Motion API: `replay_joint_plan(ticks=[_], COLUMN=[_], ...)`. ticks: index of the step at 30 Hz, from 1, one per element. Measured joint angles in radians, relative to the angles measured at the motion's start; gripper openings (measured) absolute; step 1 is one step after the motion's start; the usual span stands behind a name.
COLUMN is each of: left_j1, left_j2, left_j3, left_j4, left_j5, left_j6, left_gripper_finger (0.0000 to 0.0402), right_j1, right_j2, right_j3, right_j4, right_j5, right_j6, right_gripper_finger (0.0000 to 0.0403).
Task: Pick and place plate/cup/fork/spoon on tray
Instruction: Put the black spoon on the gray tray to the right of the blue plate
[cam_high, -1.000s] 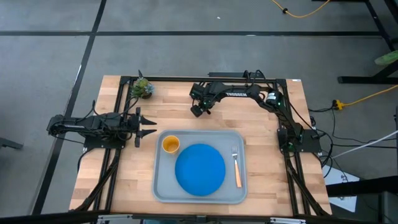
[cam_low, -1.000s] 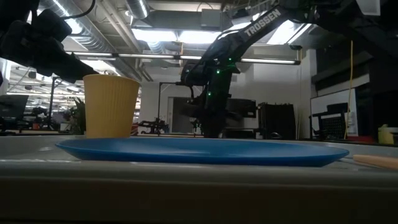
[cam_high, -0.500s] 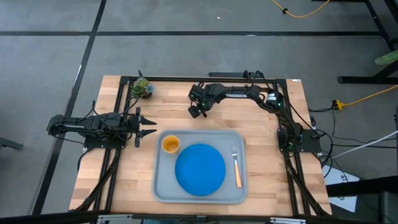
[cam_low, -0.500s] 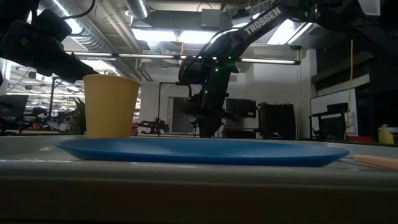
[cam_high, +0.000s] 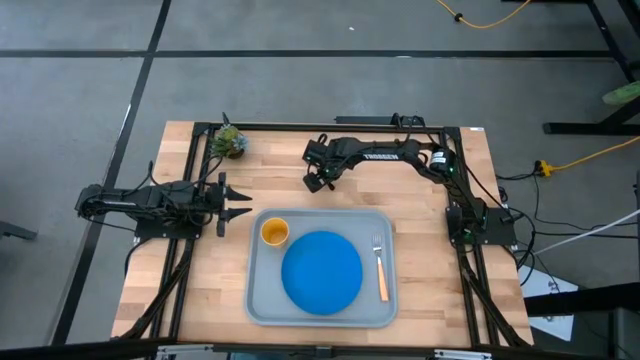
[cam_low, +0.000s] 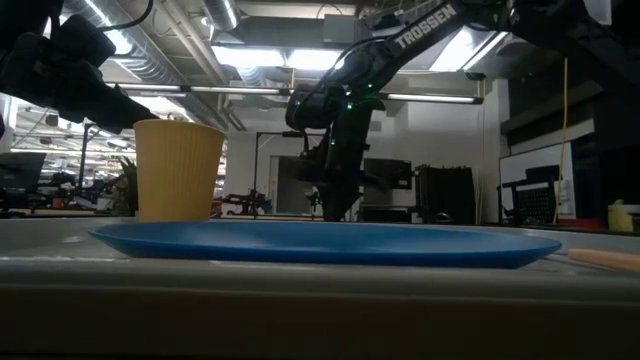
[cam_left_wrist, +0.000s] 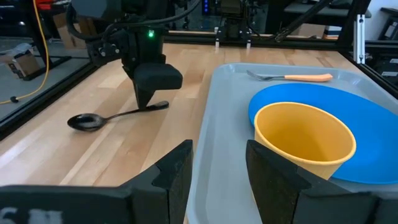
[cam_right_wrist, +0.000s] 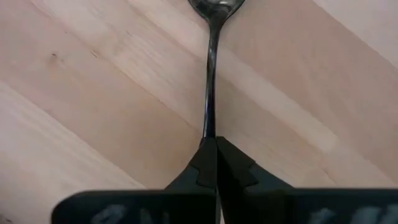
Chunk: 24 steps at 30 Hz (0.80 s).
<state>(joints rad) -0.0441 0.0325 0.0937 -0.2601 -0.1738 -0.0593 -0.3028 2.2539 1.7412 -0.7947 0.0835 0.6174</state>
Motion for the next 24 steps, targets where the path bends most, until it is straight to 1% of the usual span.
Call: replay_joint_plan(ticks=[7,11,15,19,24], left_j1=[0.0,0.0,0.0,0.0,0.0], left_j2=[0.0,0.0,0.0,0.0,0.0], left_j3=[0.0,0.0,0.0,0.0,0.0], left_j4=[0.0,0.0,0.0,0.0,0.0], left_j5=[0.0,0.0,0.0,0.0,0.0], left_j6=[0.0,0.0,0.0,0.0,0.0], left_gripper_finger=[0.0143,0.0143,0.0143,0.0143,0.0143], right_j1=[0.004,0.003,0.003,0.003,-0.002], right_j2=[-0.009,-0.01,-0.01,-0.011,-0.011], right_j3=[0.002,0.003,0.004,0.023,0.023], right_j4=[0.007,0.013,0.07,0.124,0.145], right_j5=[0.027,0.034,0.081,0.081,0.08], right_j6=[0.006,0.007,-0.001,-0.046,-0.047], right_gripper_finger=[0.0,0.0009,0.0014,0.0015,0.0016])
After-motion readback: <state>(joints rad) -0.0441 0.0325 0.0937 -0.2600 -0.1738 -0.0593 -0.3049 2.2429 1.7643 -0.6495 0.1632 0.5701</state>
